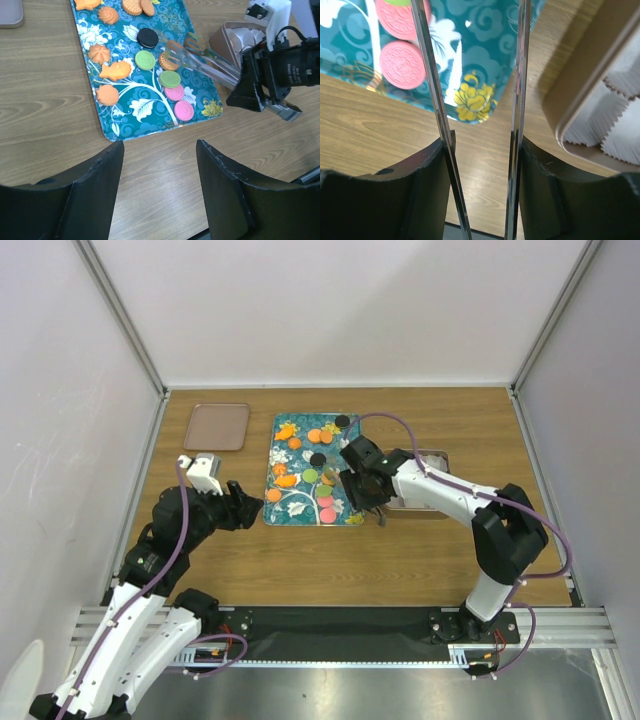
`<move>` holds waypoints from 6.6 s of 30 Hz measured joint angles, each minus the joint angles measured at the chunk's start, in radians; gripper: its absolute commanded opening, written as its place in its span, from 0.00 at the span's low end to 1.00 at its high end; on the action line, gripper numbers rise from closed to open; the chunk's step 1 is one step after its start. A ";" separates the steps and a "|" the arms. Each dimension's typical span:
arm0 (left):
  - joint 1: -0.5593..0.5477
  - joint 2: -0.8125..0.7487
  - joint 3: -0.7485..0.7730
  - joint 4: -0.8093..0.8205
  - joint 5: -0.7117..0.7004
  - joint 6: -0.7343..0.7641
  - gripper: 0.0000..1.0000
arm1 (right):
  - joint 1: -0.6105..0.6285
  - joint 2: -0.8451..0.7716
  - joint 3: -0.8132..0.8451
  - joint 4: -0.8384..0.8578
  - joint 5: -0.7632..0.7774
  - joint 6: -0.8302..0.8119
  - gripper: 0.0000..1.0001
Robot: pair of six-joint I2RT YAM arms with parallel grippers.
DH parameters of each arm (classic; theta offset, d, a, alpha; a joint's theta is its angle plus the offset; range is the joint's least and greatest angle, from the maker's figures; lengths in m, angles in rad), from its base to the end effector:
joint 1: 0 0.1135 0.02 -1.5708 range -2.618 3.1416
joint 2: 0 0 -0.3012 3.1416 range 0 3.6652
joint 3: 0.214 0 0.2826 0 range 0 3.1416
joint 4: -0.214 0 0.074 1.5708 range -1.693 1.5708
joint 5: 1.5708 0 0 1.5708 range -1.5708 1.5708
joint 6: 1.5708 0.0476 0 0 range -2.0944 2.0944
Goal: Pack the cookies
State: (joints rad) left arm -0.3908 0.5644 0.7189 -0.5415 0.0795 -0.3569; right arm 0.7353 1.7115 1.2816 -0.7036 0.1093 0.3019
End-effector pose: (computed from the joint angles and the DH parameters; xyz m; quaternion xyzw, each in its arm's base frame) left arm 0.1295 -0.0574 0.3306 0.0362 0.8287 -0.2343 0.5069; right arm 0.2925 0.2575 0.2413 -0.1980 0.9545 0.0610 0.2145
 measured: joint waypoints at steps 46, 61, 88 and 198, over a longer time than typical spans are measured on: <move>-0.013 -0.010 0.000 0.000 -0.003 0.000 0.66 | 0.068 0.110 0.071 -0.045 0.062 -0.019 0.43; -0.015 -0.024 0.000 0.000 -0.018 0.000 0.66 | 0.002 0.031 0.108 -0.079 0.068 -0.027 0.28; -0.021 -0.031 0.000 0.000 -0.018 0.000 0.66 | -0.379 -0.365 -0.196 -0.128 0.032 -0.026 0.31; -0.030 -0.015 -0.003 0.000 -0.023 0.000 0.67 | 0.138 0.026 0.040 -0.069 0.035 0.038 0.51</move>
State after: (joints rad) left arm -0.4206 0.5495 0.7155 -0.5415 0.0563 -0.3573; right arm 0.8734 1.7370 1.3220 -0.7731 0.1448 0.3401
